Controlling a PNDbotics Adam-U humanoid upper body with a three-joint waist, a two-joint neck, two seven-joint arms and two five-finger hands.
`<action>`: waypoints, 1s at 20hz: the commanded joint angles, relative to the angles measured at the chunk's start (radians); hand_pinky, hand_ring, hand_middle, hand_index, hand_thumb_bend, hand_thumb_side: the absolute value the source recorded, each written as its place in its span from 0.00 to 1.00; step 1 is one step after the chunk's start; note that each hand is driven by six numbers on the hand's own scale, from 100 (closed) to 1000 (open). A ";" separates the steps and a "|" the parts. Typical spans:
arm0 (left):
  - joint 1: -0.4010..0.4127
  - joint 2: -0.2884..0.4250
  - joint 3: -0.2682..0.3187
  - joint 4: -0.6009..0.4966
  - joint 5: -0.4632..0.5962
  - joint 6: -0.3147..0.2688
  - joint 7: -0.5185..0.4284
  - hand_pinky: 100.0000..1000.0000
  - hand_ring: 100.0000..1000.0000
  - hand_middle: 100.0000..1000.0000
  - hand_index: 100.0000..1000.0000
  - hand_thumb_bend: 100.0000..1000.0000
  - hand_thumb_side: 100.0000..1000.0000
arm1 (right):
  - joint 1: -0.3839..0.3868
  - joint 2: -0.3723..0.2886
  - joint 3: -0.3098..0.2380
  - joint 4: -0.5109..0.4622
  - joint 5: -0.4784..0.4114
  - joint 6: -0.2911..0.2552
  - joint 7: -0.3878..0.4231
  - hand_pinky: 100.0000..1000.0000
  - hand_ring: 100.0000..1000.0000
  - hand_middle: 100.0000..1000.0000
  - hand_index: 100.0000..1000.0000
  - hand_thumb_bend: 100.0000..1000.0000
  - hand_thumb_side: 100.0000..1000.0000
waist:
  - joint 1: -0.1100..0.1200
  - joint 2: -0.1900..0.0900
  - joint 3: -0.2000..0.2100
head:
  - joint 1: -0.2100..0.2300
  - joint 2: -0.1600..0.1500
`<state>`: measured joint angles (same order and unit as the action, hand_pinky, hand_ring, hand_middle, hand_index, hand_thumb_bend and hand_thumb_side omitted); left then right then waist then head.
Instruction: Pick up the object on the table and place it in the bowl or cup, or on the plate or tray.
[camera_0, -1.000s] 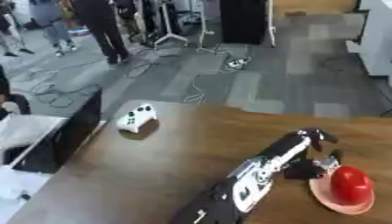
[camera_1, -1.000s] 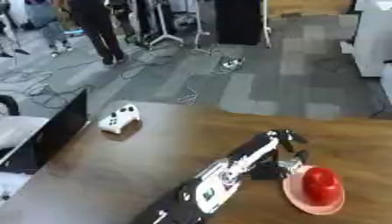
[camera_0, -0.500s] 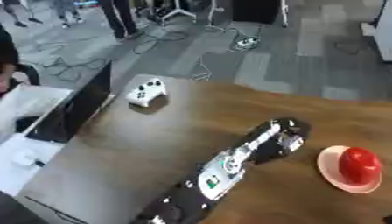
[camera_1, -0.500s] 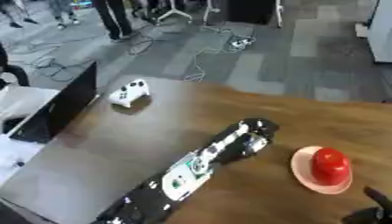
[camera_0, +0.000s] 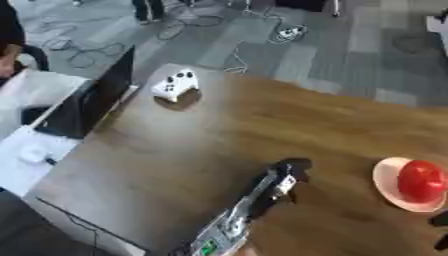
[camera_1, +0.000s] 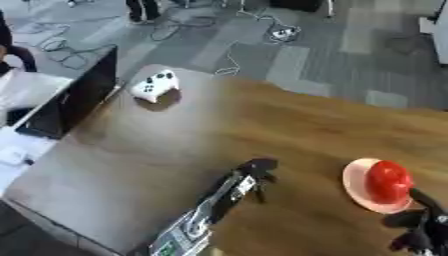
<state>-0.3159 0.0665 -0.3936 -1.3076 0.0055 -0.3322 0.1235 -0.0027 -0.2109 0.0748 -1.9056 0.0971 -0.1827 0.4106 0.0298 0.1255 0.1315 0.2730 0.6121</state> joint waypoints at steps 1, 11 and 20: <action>0.017 -0.031 -0.004 -0.041 0.002 -0.026 0.003 0.37 0.73 0.87 0.83 0.13 1.00 | -0.013 -0.005 -0.007 -0.022 -0.015 0.004 -0.009 0.47 0.70 0.64 1.00 0.00 0.56 | 0.000 -0.014 0.003 | -0.007 0.007; 0.068 -0.030 0.006 -0.159 -0.022 -0.101 -0.058 0.38 0.68 0.84 0.83 0.18 0.95 | -0.003 -0.014 0.000 -0.076 -0.077 0.015 -0.005 0.47 0.66 0.62 1.00 0.00 0.50 | 0.002 -0.035 -0.019 | -0.029 0.026; 0.049 -0.015 0.040 -0.213 -0.015 -0.109 -0.048 0.39 0.66 0.82 0.82 0.18 0.91 | 0.000 -0.027 -0.007 -0.092 -0.081 0.015 -0.008 0.47 0.64 0.61 1.00 0.00 0.47 | 0.008 -0.043 -0.021 | -0.051 0.024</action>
<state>-0.2567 0.0438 -0.3649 -1.4910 -0.0158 -0.4409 0.0691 -0.0015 -0.2245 0.0751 -1.9761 0.0190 -0.1672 0.4051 0.0391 0.0944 0.1090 0.2314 0.6401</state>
